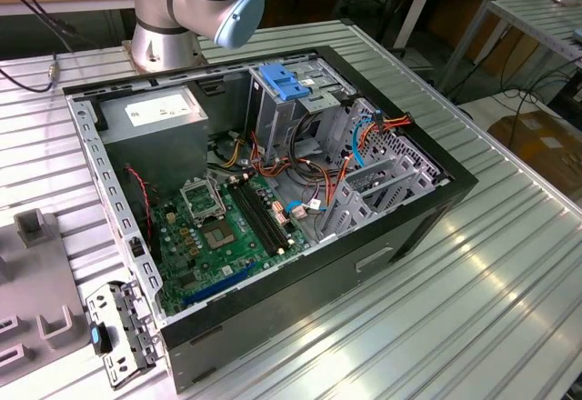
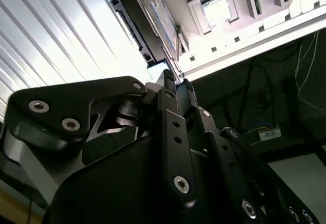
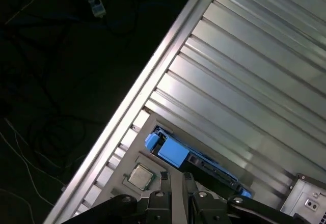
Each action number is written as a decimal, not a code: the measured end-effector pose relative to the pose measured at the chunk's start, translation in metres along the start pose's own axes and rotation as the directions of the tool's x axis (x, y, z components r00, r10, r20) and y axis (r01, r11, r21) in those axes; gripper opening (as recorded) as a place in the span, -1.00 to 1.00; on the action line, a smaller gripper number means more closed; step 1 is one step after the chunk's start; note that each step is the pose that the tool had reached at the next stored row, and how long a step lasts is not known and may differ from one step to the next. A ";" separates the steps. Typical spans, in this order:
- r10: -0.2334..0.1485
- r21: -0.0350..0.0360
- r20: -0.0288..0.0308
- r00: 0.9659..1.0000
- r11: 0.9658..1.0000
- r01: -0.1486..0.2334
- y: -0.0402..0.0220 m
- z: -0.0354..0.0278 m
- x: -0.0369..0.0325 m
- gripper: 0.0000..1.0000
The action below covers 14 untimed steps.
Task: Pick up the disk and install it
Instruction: 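Pick up the disk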
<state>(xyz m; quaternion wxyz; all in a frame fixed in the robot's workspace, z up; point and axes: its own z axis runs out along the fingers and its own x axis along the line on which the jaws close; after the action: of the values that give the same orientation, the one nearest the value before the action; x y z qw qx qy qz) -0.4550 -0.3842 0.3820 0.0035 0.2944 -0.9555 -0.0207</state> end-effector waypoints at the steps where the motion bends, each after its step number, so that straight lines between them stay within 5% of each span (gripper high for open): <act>1: -0.022 0.000 -0.001 1.000 1.000 0.022 0.0000 0.0001 0.0000 -0.52; 3: -0.068 0.000 -0.003 0.998 0.998 0.068 -0.0001 0.0003 0.0000 -0.52; 6: -0.146 0.001 -0.008 0.989 0.989 0.146 -0.0001 0.0005 0.0000 -0.52; 9: -0.220 0.000 -0.011 0.975 0.975 0.220 0.0000 0.0008 0.0000 -0.52; 11: -0.277 -0.001 -0.013 0.961 0.961 0.277 0.0001 0.0010 -0.0001 -0.52; 14: -0.304 0.002 -0.018 0.952 0.953 0.304 0.0033 0.0018 -0.0023 -0.52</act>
<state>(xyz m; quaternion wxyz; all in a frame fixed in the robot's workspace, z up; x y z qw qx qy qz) -0.4550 -0.3802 0.3803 0.0079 0.4381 -0.8987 -0.0163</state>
